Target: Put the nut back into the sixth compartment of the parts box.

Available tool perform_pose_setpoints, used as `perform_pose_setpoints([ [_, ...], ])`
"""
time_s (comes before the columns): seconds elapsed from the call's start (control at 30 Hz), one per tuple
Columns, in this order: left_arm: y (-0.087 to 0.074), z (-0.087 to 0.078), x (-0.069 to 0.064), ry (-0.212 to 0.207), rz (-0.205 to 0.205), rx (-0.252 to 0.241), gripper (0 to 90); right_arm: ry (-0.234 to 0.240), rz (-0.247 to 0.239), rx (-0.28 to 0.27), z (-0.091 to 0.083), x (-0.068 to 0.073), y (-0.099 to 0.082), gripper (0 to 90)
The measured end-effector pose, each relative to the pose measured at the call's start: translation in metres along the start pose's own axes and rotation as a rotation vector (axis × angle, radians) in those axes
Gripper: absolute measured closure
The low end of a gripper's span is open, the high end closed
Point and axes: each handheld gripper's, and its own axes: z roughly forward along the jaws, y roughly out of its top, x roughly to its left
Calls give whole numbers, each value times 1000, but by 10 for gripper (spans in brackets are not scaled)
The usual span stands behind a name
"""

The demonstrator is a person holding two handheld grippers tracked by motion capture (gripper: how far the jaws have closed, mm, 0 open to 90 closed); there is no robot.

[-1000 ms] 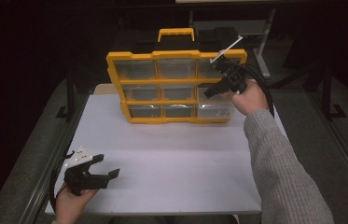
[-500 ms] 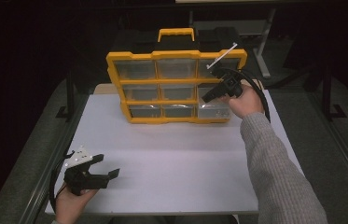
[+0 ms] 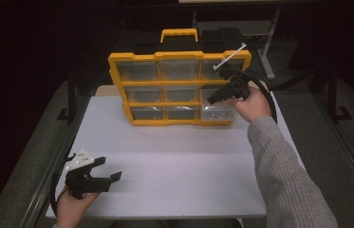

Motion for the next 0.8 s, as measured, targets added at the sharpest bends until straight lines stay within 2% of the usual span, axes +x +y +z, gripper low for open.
perform_pose_setpoints([
  [0.33,1,0,-2,-1,-5,-2,160,1,-21,-50,-26,12,-9,627],
  [0.5,2,1,-2,1,14,-4,160,4,-27,-70,-38,17,-16,615],
  [0.63,2,1,-2,0,18,-2,160,2,-43,-89,-47,22,-23,594],
  [0.8,3,1,-3,0,15,-2,160,10,-41,-113,-52,26,-34,573],
])
